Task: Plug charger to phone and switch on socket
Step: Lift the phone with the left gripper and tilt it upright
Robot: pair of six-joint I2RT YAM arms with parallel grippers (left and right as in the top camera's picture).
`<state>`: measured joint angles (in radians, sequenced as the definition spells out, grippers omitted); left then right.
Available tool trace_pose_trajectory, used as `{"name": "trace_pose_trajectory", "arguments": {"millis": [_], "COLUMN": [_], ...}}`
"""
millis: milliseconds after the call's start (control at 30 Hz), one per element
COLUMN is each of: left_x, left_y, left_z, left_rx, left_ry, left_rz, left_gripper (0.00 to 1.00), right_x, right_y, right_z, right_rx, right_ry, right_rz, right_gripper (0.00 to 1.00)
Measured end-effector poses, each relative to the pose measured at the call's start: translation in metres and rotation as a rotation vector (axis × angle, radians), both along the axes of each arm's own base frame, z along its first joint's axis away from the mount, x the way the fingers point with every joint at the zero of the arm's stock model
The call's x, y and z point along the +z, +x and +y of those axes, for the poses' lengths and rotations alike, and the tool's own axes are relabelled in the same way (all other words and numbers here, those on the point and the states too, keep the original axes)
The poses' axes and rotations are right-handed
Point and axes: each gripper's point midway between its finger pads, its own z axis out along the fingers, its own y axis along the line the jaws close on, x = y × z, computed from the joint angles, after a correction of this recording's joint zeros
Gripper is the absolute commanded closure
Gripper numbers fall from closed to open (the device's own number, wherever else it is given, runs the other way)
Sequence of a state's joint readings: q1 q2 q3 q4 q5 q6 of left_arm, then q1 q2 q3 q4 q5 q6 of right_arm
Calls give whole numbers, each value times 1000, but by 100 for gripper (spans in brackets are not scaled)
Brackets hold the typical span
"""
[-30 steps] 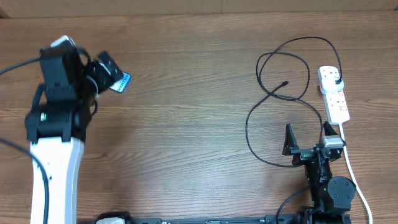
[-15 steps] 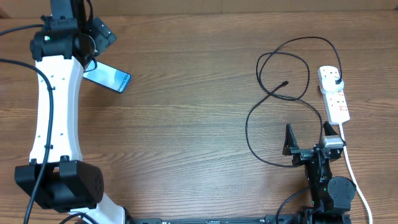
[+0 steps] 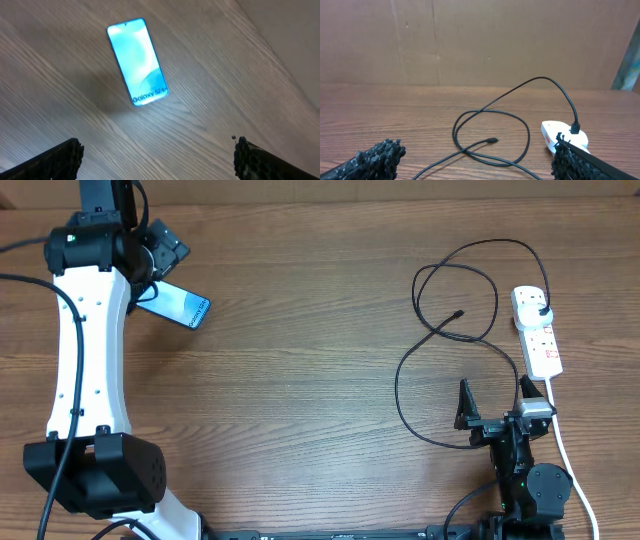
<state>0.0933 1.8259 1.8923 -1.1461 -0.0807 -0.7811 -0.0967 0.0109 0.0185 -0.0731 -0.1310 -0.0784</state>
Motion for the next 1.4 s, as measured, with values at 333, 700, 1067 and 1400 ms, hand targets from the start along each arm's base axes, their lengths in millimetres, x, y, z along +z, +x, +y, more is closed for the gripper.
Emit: {"name": "trace_pose_trajectory", "arguments": {"millis": [333, 700, 1067, 1400], "left_x": [-52, -144, -183, -194], "left_y": [10, 14, 25, 41], "left_z": [2, 24, 44, 47], "left_rx": [178, 269, 313, 328], "left_ry": [-86, -102, -109, -114], "left_rz": [99, 290, 304, 286], "left_gripper": [0, 0, 0, 1], "right_x": [0, 0, 0, 0], "right_y": [0, 0, 0, 0], "right_z": [0, 0, 0, 0], "right_rx": [0, 0, 0, 0], "right_ry": [0, 0, 0, 0], "right_rz": [0, 0, 0, 0], "right_gripper": [0, 0, 0, 0]}}
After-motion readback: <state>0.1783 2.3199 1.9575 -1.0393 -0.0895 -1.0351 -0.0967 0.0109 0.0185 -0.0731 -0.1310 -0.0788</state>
